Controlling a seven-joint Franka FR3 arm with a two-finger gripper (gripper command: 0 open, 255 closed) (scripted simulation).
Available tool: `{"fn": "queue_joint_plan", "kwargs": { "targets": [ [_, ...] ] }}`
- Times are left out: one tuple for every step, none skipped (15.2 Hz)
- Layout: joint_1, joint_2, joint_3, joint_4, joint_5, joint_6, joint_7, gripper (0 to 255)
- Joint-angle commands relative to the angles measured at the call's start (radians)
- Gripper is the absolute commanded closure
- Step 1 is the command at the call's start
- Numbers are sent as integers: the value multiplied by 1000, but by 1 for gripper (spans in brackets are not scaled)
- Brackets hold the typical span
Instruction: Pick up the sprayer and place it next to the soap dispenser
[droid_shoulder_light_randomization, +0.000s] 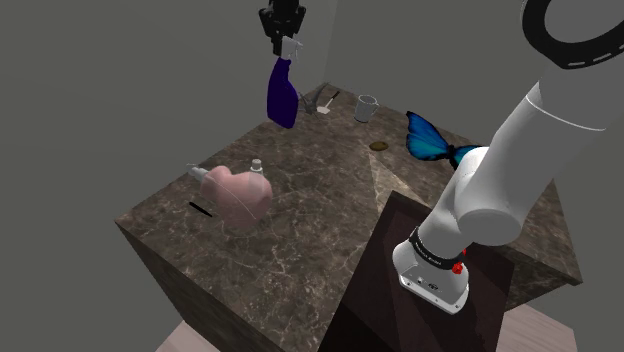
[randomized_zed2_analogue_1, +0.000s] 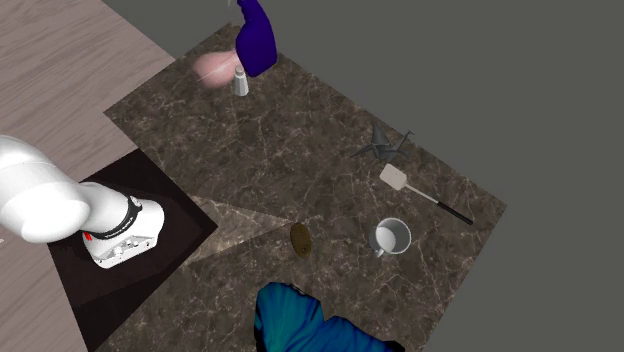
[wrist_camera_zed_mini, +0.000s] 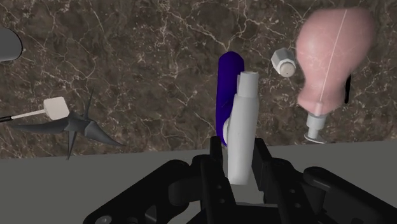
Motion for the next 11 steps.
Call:
{"fn": "queue_joint_plan", "kwargs": {
  "targets": [
    [0, -4, 0, -33, 0, 30, 1, 255],
    [0, -6, 0, -49, -1, 44, 1, 255],
    [0, -8, 0, -64, -1, 58, 2, 255],
    [0, -9, 0, -80, -1, 71, 2, 255],
    [0, -11, 0, -95, -2, 85, 3, 255],
    [0, -12, 0, -110, -2, 99, 3, 255],
    [0, -13, 0, -125, -2, 112, 3, 255],
    [0, -13, 0, -139, -2, 126, 4, 255],
    [0, -14, 0, -153, -2, 140, 4, 255],
    [0, -14, 0, -166, -2, 153, 4, 255],
    [0, -14, 0, -180, -2, 167, 5, 255]
  ]
}}
